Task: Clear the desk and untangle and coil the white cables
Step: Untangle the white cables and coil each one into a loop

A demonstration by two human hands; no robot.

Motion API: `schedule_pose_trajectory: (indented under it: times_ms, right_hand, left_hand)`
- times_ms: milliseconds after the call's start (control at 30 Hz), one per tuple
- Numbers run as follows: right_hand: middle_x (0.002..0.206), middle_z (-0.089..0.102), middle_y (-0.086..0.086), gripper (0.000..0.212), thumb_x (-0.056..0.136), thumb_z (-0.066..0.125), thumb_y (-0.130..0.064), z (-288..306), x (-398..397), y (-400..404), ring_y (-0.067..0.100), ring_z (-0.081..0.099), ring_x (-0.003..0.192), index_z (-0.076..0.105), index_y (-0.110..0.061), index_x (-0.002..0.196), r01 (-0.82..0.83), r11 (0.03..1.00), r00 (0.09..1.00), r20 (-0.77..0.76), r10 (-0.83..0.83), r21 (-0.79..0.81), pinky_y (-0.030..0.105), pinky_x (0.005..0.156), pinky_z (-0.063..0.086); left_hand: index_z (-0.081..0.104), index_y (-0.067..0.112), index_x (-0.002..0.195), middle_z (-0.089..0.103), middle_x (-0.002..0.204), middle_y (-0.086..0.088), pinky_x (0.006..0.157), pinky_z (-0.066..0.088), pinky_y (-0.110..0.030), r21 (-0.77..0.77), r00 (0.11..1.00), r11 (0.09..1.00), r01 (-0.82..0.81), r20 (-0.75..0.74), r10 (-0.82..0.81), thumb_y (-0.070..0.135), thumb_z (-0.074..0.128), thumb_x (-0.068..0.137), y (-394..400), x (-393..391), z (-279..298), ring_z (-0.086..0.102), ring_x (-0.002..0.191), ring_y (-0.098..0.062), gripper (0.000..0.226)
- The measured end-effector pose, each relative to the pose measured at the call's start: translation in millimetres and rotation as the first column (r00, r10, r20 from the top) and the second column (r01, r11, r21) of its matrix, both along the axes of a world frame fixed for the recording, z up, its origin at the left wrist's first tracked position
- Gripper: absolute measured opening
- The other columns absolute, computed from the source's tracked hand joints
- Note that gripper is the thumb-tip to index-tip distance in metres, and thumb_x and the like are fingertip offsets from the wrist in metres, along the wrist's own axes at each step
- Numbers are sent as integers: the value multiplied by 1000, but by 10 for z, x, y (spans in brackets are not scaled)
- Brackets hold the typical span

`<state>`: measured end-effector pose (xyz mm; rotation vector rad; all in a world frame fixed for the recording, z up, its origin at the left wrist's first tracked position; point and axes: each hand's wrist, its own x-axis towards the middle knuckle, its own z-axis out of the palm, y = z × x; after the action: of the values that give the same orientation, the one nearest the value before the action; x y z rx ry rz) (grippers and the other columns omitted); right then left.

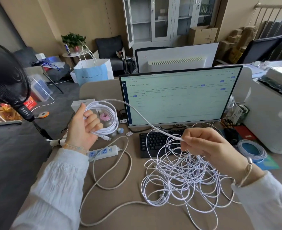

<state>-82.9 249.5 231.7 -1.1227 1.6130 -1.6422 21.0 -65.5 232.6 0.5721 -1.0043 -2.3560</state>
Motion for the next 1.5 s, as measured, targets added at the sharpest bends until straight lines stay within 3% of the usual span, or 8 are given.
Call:
schedule_pose_trajectory:
  times_ms: [200,333,667,967,1200,1300,1367,1500]
  right_hand:
    - [69,62,-1,11,90,66,-21,94,167,-195,11,50,56,76,-19,85,6,992,924,-381,42,124,22,55,37]
    - [76,60,-19,7,85,70,-20,61,203,-393,-6,56,67,76,-17,86,172,985,668,-739,-94,30,4,65,39]
    - [69,68,-7,13,82,72,-30,14,222,-401,14,60,51,72,-18,77,442,815,255,-818,-516,-376,31,45,49]
    - [67,65,-18,8,86,70,-23,-157,16,-134,3,61,60,74,-17,83,479,874,634,-658,-408,-81,19,58,48]
    - [63,60,-19,8,86,67,-22,-77,97,-183,11,52,54,72,-17,81,512,845,535,-711,-456,-157,13,54,41]
    - [68,64,-19,9,93,62,-16,-61,98,-173,10,55,52,70,-16,89,461,883,760,-474,-444,-88,17,52,43]
    - [80,66,-22,20,95,58,-33,-27,99,-147,2,55,55,68,-18,105,373,927,898,-243,-368,-25,12,55,40]
    - [117,63,-19,75,69,65,-65,-86,-6,-188,-5,64,82,52,-29,134,297,915,860,-493,-133,272,18,72,50]
  left_hand:
    - [36,21,58,20,39,9,30,20,-18,8,974,979,202,107,-202,47,44,98,394,-116,-86,17,29,-5,49]
    - [32,20,59,20,39,8,32,14,-17,-36,893,902,431,158,-421,48,49,89,750,-141,-57,18,27,-3,45]
    - [35,15,64,20,41,8,36,19,-12,-146,635,625,767,310,-708,45,56,88,1103,-12,48,17,30,-4,44]
    - [42,20,55,23,41,8,40,12,-21,-172,740,722,670,223,-634,38,53,90,926,-5,130,18,33,-5,41]
    - [46,17,59,24,44,7,37,17,-18,-248,652,604,758,317,-689,34,52,92,1038,-7,114,19,34,-5,37]
    - [41,19,59,24,44,7,37,20,-18,-243,647,600,762,308,-697,37,55,89,1054,-24,109,17,36,-6,38]
    - [39,19,59,24,44,7,36,22,-18,-215,639,602,769,302,-707,38,57,86,1065,-34,98,17,36,-6,38]
    - [38,19,58,35,44,4,39,36,-20,-82,601,601,795,236,-764,40,53,91,1134,-52,44,36,37,-9,42]
